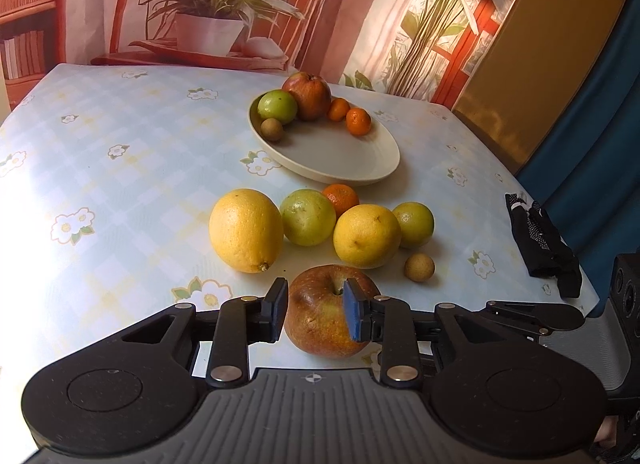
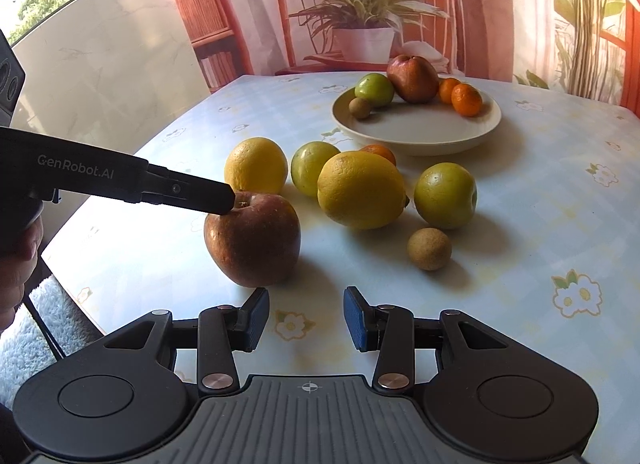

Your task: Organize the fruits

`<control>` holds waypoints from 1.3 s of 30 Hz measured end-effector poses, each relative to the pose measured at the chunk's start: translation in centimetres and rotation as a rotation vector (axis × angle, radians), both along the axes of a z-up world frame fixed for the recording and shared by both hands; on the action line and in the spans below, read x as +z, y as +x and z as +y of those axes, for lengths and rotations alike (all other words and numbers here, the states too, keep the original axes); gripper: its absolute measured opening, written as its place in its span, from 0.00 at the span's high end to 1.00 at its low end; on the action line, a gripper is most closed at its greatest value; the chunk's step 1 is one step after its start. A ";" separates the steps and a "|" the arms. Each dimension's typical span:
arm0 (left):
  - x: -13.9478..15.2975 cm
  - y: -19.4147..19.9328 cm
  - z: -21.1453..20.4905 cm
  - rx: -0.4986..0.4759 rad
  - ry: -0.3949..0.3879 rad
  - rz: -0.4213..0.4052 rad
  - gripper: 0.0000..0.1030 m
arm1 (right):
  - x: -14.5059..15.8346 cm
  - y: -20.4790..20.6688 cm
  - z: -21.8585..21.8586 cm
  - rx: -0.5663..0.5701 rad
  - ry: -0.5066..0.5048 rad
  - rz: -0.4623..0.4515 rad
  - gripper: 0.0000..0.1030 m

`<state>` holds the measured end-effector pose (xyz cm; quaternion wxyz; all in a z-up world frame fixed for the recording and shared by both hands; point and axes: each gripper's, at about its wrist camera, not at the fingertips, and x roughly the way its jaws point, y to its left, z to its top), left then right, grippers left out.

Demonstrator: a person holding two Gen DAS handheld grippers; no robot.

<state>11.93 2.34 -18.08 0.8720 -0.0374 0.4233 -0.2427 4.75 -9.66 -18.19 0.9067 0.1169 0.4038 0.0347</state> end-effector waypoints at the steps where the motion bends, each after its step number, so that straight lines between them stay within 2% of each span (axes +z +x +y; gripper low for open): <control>1: 0.0 0.0 0.0 0.000 -0.004 0.001 0.69 | 0.0 0.1 0.3 0.014 -0.005 0.001 0.63; 9: -0.2 0.0 0.4 -0.005 -0.023 0.012 0.69 | -0.2 1.3 1.6 0.084 -0.033 -0.005 0.59; 20: -0.4 -0.2 0.6 -0.006 -0.033 0.019 0.69 | -0.2 2.8 2.9 0.170 -0.127 -0.044 0.48; 27: -0.5 -0.5 0.9 -0.004 -0.037 0.020 0.69 | -0.5 3.9 3.8 0.228 -0.175 -0.066 0.47; 39: -1.2 0.8 1.6 0.042 -0.123 0.090 0.69 | -0.7 3.1 3.4 0.188 -0.136 -0.090 0.49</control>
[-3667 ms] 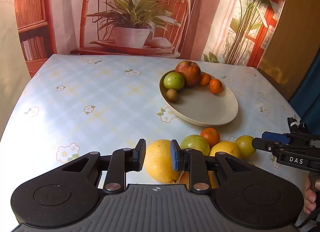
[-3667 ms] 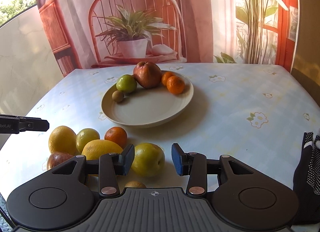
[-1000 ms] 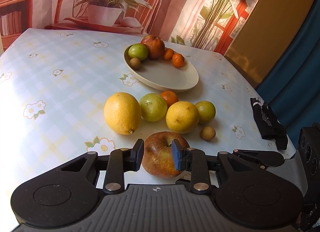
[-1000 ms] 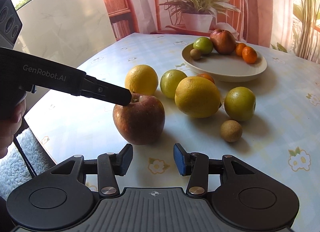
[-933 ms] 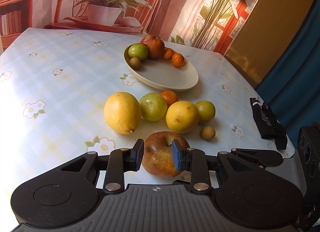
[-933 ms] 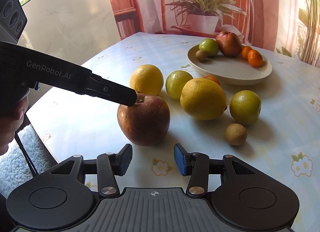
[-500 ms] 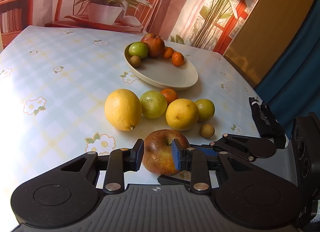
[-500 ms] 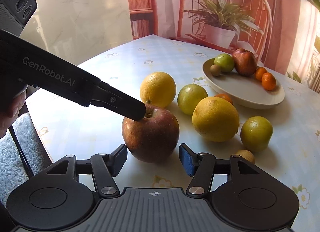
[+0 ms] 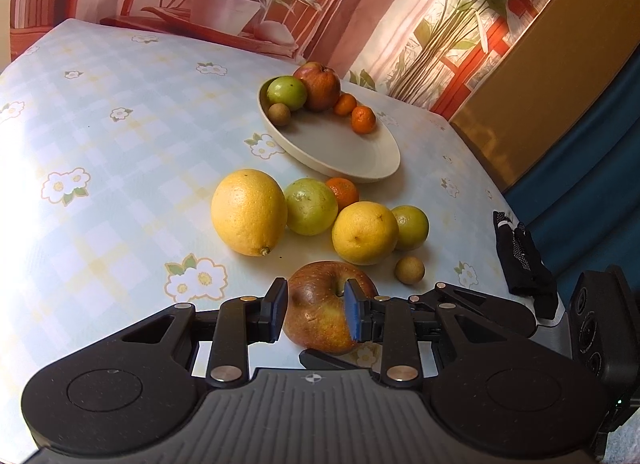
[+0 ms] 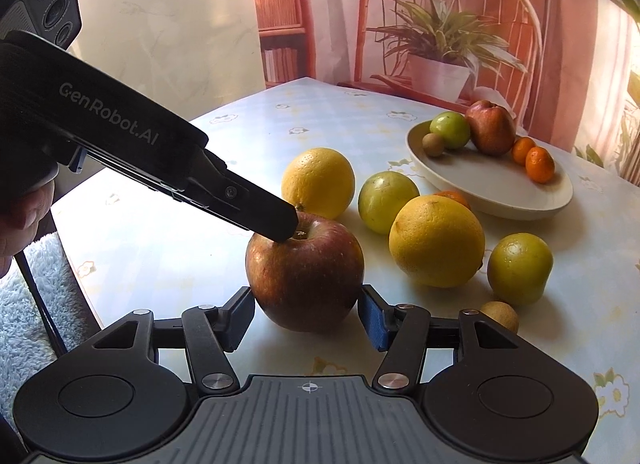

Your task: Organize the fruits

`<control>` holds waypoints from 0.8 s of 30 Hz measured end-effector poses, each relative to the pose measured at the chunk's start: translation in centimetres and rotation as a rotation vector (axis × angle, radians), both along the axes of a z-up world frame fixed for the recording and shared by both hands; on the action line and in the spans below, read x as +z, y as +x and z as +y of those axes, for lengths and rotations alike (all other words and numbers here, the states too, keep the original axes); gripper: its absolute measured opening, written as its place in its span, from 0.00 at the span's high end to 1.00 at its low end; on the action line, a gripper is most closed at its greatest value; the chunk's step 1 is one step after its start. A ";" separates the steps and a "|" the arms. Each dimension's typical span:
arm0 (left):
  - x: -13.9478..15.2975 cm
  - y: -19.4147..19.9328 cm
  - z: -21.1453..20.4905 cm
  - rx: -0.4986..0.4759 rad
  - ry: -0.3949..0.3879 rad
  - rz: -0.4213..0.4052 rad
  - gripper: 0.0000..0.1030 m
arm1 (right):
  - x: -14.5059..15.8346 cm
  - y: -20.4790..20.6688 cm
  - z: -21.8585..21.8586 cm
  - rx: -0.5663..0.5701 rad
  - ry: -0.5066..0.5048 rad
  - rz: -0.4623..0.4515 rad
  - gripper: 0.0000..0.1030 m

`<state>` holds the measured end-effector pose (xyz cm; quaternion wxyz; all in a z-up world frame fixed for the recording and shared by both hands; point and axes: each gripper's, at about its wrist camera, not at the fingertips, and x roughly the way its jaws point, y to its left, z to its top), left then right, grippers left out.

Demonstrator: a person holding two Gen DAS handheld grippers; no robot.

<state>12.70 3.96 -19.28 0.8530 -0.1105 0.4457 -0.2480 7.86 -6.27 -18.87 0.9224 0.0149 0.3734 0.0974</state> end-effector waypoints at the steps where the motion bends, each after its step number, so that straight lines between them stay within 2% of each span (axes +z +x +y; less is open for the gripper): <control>1: -0.1 0.2 0.0 0.001 -0.010 0.004 0.69 | 0.0 0.0 0.0 -0.001 0.001 -0.001 0.49; 9: -1.0 1.5 -0.1 0.025 -0.064 0.052 0.68 | -0.1 -0.1 0.0 -0.006 0.004 -0.006 0.49; 24: -1.7 0.8 0.3 0.018 -0.103 0.059 0.66 | 0.4 -0.3 -0.1 -0.030 0.000 0.017 0.49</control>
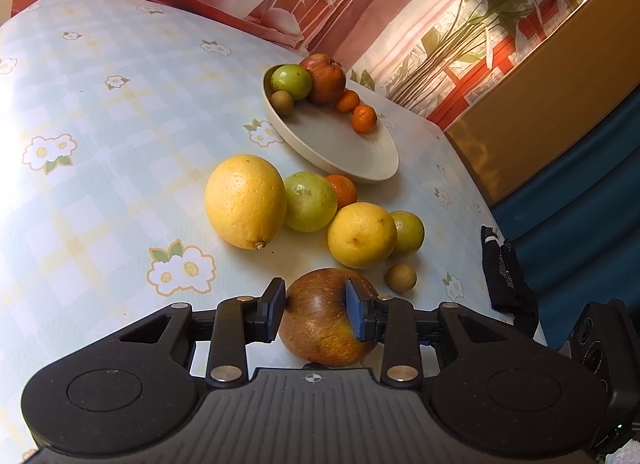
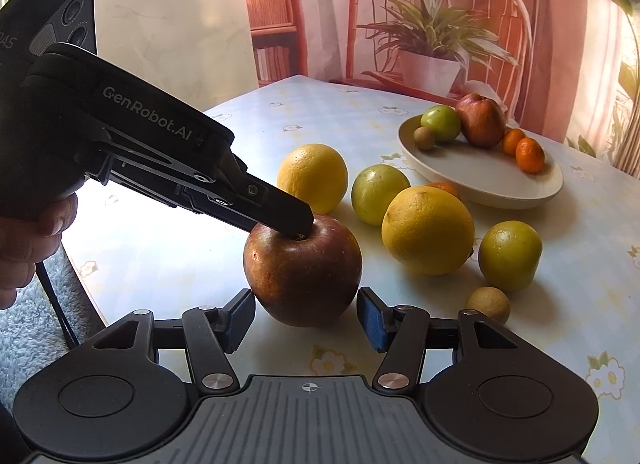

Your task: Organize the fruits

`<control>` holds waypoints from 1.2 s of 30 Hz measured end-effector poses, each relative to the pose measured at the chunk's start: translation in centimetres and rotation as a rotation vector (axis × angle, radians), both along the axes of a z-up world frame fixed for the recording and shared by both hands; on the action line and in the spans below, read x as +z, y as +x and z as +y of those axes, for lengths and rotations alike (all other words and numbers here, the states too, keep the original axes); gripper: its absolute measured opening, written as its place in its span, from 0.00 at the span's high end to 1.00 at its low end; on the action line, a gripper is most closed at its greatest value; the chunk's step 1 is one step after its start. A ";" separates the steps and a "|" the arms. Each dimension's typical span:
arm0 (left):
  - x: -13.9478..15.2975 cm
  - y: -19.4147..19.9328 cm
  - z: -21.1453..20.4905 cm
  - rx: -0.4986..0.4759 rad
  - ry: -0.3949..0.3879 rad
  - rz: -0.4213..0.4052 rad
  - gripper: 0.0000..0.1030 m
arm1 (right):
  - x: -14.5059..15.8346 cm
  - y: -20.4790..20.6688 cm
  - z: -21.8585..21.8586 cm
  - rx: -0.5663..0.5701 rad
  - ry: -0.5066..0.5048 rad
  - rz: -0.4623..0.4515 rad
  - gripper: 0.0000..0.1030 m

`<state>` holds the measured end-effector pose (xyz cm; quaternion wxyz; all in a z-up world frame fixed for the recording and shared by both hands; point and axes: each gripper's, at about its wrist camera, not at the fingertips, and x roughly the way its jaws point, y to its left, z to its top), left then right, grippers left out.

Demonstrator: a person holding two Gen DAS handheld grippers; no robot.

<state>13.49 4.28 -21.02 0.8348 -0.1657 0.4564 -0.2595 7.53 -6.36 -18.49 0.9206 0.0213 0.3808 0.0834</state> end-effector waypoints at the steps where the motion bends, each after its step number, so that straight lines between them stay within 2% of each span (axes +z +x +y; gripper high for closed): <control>1: 0.0 0.0 0.0 0.000 -0.003 0.000 0.66 | 0.0 0.0 0.0 -0.001 -0.004 0.002 0.49; 17: -0.4 -0.2 0.2 0.009 -0.021 -0.003 0.66 | 0.3 -0.6 0.2 0.007 -0.033 -0.005 0.48; 36: 0.2 -0.3 -0.6 -0.013 0.001 -0.030 0.66 | 0.6 -0.7 -0.1 0.010 -0.021 -0.025 0.49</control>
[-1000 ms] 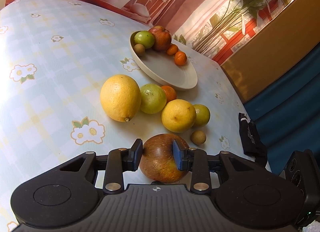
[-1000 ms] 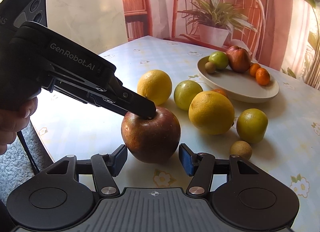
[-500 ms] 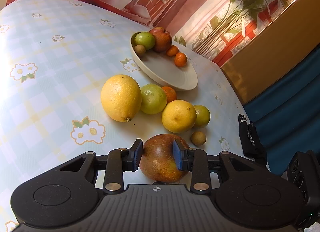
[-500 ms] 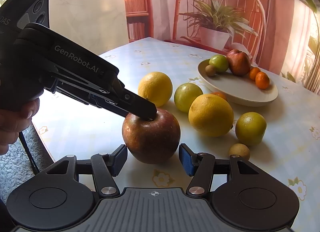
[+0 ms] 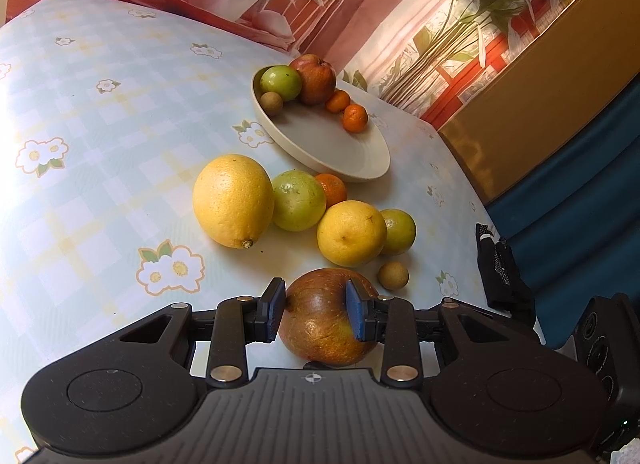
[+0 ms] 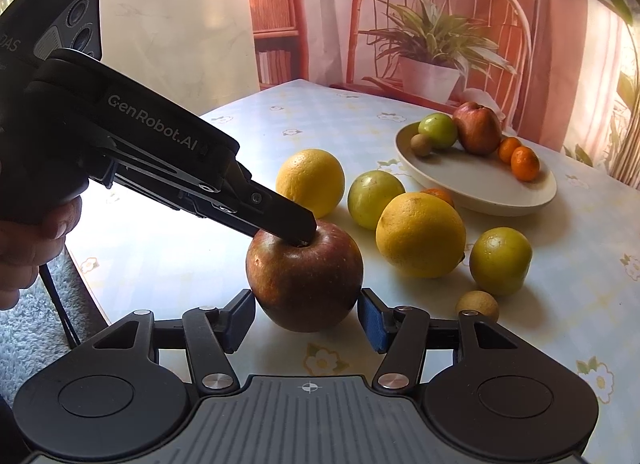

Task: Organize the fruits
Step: 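Close left tool on the red apple and lift it toward the cream plate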

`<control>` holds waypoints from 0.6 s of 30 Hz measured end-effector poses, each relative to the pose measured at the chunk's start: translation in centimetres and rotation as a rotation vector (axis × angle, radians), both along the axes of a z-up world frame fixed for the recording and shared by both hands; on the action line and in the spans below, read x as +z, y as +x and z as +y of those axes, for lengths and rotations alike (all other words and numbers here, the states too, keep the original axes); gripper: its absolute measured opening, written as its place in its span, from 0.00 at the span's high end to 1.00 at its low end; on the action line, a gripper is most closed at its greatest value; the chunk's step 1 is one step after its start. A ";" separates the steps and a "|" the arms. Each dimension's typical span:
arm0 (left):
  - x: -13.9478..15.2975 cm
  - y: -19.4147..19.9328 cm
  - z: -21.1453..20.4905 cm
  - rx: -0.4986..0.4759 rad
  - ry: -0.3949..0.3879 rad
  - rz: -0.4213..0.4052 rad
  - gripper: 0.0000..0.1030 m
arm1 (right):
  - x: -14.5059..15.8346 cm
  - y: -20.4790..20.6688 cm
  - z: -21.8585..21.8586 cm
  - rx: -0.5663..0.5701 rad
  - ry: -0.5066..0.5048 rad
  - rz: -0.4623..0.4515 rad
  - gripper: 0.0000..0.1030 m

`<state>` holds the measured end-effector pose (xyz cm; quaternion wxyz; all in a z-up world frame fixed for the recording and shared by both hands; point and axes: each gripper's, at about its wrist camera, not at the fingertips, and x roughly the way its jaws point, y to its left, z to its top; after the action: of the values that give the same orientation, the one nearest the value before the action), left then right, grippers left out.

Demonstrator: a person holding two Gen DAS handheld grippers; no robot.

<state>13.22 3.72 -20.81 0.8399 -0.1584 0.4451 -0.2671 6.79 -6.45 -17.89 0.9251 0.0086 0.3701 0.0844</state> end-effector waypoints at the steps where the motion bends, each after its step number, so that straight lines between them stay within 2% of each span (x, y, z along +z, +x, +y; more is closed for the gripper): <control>1: 0.3 0.0 -0.1 -0.001 -0.002 -0.007 0.66 | 0.3 0.0 -0.1 0.000 -0.004 -0.008 0.49; 8: 3.8 0.7 -1.2 -0.024 0.008 -0.092 0.66 | 3.2 0.4 -1.3 0.003 -0.020 -0.071 0.49; 18: 9.7 3.9 -3.4 -0.038 0.017 -0.232 0.66 | 9.2 3.7 -4.9 0.000 -0.052 -0.173 0.49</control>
<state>17.13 0.33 -11.11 0.8818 -0.1106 0.3502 -0.2959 10.50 -11.32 -8.66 0.9535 -0.0228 0.2909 0.0752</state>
